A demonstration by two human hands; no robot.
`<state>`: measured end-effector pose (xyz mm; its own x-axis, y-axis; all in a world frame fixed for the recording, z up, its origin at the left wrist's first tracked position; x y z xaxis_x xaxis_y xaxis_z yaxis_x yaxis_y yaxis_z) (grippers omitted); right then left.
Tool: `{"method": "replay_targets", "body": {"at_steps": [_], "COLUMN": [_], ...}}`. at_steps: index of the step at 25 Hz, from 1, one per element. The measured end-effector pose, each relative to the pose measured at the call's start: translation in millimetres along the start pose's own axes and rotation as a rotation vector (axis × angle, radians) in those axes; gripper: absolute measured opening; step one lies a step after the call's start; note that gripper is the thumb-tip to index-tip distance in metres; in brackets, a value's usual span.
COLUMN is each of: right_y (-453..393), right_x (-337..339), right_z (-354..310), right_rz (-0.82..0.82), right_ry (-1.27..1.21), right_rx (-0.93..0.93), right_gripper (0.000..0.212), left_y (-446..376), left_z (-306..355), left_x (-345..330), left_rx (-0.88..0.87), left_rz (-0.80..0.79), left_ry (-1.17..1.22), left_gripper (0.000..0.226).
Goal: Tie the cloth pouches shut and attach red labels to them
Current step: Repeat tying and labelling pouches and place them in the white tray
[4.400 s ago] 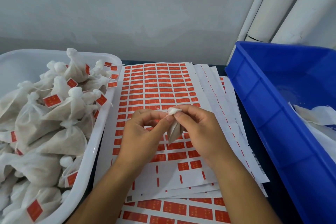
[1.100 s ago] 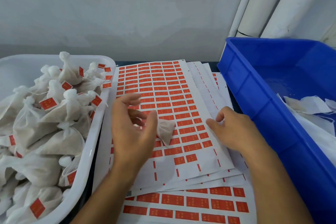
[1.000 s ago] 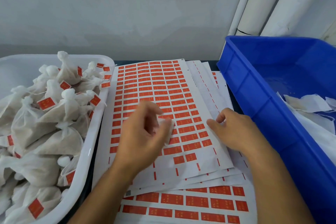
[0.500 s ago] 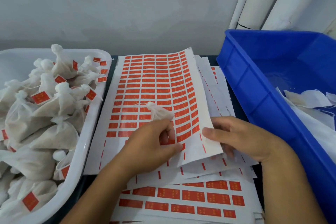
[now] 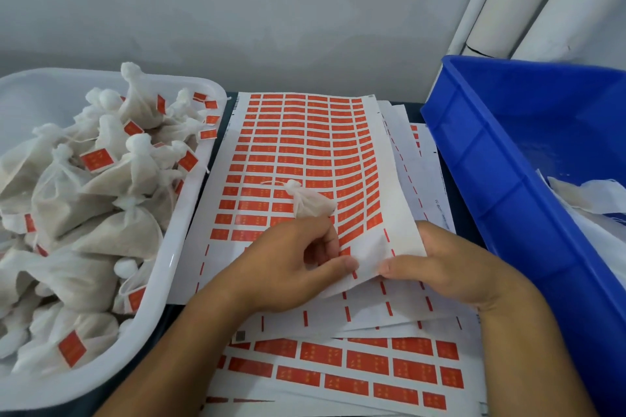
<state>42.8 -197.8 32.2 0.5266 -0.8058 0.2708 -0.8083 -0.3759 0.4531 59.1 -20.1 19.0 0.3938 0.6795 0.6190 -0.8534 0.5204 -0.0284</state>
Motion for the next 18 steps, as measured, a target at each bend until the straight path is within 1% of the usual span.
{"method": "replay_targets", "body": {"at_steps": [1,4,7,13,18], "right_y": [-1,-4,-6,-8,-7], "right_x": [0,1,-1,-4,-2], "right_z": [-1,-1,-2,-5,-3], "right_rz": [0.018,0.057,0.053,0.060,0.072], "right_ry": [-0.011,-0.023,-0.029,-0.005,-0.014], "right_rx": [0.008,0.019,0.018,0.027,0.013], "right_gripper": [0.031,0.040,0.033,0.031,0.030], "left_y": [1,1,-1,-1,-1], "left_z": [1,6,12,13,10], "left_x": [0,-2,-6,-7,-9], "left_rx": [-0.006,-0.034,-0.093,-0.120,-0.114], "left_rz": [-0.009,-0.011,0.006,0.001,-0.021], "left_ry": [-0.011,-0.119,-0.218,-0.196,-0.138], "left_gripper": [0.036,0.038,0.034,0.023,0.024]}}
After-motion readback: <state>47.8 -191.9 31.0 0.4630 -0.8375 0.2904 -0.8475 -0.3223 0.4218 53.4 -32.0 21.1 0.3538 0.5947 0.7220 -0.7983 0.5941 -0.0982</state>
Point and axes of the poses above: each hand's wrist, its own y-axis away from the middle knuckle, its own x-axis out of the back of the hand, z = x × y, the point moved 7 cm from there along -y, towards the middle knuckle, and after that the axes turned 4 degrees about -x, right-handed, at the moved point
